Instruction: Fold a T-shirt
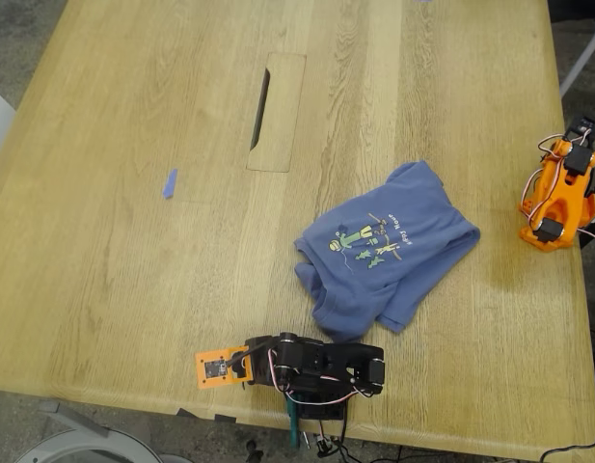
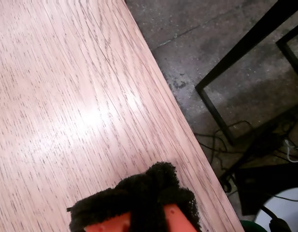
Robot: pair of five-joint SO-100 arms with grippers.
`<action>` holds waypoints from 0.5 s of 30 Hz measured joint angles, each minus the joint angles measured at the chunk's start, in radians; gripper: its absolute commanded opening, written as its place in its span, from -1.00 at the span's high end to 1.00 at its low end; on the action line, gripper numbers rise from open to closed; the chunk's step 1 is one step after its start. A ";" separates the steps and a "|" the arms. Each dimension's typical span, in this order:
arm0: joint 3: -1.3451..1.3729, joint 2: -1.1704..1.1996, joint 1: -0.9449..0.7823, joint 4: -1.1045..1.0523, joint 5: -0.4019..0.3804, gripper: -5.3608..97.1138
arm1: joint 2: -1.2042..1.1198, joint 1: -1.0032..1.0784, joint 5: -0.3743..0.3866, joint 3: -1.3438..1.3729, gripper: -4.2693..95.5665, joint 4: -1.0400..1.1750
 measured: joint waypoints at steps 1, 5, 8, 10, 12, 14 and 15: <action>0.000 0.000 -0.008 0.002 0.008 0.90 | 0.000 0.002 0.000 0.003 0.91 -0.006; 0.040 0.000 -0.025 -0.035 0.038 0.90 | 0.000 0.006 0.000 0.006 0.91 0.012; 0.061 0.000 -0.029 -0.052 0.029 0.90 | 0.000 0.006 0.000 0.006 0.91 0.028; 0.103 0.000 -0.031 -0.104 0.009 0.90 | 0.000 0.009 -0.015 0.006 0.91 0.035; 0.130 0.000 -0.032 -0.130 0.003 0.90 | 0.000 0.023 -0.026 0.006 0.91 0.044; 0.135 0.000 -0.032 -0.147 -0.003 0.90 | 0.000 0.037 -0.043 0.006 0.91 0.058; 0.137 0.000 -0.032 -0.149 -0.003 0.90 | 0.002 0.044 -0.051 0.006 0.91 0.064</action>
